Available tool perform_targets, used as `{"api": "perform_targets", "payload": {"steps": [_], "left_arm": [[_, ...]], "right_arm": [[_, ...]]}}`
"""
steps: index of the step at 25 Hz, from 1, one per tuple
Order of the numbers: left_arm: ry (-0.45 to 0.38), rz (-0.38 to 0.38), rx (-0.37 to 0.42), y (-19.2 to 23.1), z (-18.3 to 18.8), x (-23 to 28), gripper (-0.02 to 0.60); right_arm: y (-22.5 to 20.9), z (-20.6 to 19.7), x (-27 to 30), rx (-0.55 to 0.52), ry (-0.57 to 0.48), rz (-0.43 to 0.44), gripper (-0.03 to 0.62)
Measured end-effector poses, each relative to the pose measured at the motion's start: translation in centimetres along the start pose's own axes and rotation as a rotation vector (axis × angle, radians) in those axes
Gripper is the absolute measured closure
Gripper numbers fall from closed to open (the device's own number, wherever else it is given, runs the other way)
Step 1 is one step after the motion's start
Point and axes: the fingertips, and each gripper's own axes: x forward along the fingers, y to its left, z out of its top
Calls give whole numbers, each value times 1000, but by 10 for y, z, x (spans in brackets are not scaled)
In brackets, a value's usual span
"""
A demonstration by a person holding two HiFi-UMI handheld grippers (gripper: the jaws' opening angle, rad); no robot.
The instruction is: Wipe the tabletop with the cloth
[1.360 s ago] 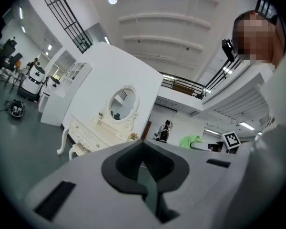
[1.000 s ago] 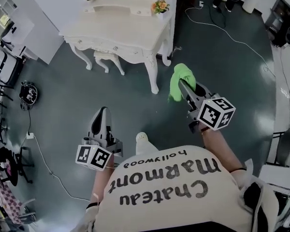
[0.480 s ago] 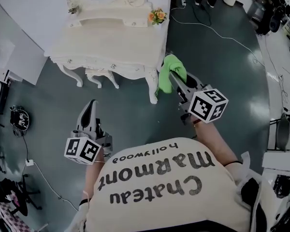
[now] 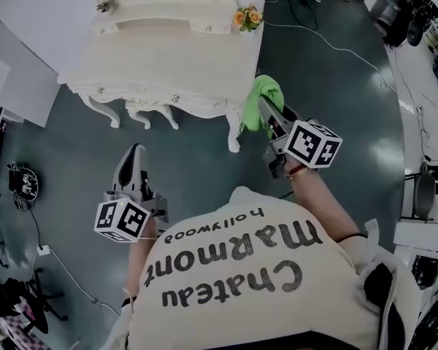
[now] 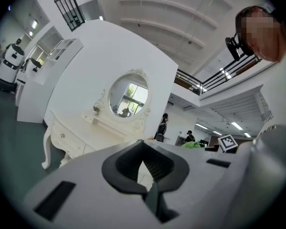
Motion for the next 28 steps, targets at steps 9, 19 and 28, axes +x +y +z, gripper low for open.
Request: {"api": "perform_targets", "payload": {"steps": [9,19,28], "left_arm": [[-27,79,-65,79,29,63,575],[-98,154,-83,151,101,142,575],[-97,267,-53,206,116,159,575]], "right_arm": [[-36,23,122,-5,28,-45,502],[-34,86,302,81,-30,80,502],[-56,16,400,-193,236,82,502]]}}
